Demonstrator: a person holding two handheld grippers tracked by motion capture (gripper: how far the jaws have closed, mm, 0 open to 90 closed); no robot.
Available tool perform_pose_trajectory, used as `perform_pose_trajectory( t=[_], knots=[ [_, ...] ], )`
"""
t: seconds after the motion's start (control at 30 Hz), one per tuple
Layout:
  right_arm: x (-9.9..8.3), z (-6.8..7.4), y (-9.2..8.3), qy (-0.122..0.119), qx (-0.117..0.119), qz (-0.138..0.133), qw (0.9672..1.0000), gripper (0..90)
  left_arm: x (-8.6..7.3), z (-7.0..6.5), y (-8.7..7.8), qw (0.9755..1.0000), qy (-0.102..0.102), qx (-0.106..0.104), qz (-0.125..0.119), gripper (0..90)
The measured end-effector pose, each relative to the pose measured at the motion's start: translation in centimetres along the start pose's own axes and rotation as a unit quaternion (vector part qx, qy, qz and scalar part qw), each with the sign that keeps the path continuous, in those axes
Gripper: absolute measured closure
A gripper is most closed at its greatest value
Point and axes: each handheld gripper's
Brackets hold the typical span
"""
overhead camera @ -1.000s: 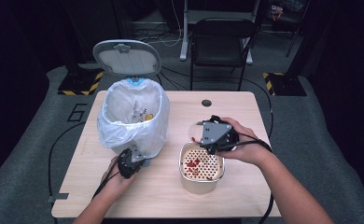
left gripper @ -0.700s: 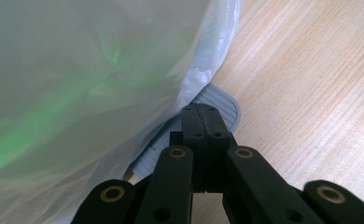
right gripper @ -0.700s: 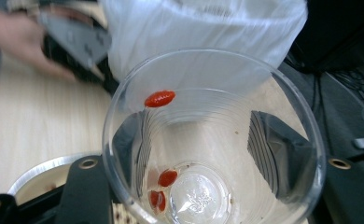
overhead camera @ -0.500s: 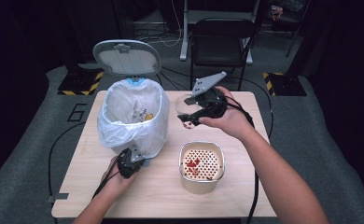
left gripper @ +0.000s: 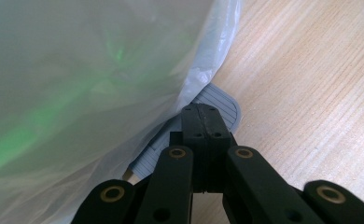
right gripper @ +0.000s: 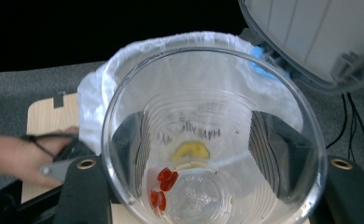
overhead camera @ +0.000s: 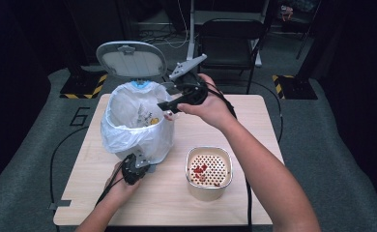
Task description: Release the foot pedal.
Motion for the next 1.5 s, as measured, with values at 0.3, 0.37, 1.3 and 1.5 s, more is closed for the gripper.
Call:
perform_pose_trajectory(
  t=[0.3,0.37,1.3,1.5],
  knots=[
    [2.3,1.2,3.8,0.022,0.001,-0.002,0.9998,35.9,0.1,0.1,-0.1,0.9999,0.013,-0.004,0.007,90.0],
    [2.7,1.6,4.7,0.022,-0.005,0.002,0.9998,35.5,0.0,0.0,-0.1,1.0,0.003,0.0,0.003,90.0],
    [-6.7,0.9,-0.8,0.081,-0.089,0.001,0.9928,7.4,0.5,-0.9,-2.1,0.9982,0.002,-0.054,-0.026,66.3],
    [-11.7,-0.8,-3.1,0.114,-0.113,0.022,0.9869,14.0,0.9,-1.9,-2.5,0.9956,0.014,-0.093,-0.01,57.4]
  ],
)
Point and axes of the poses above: each handheld gripper's, and its own axes: y roughly forward along the jaws, x roughly out of its top, z roughly to its left, and after that the axes turned 15 degrees about -x, right-handed
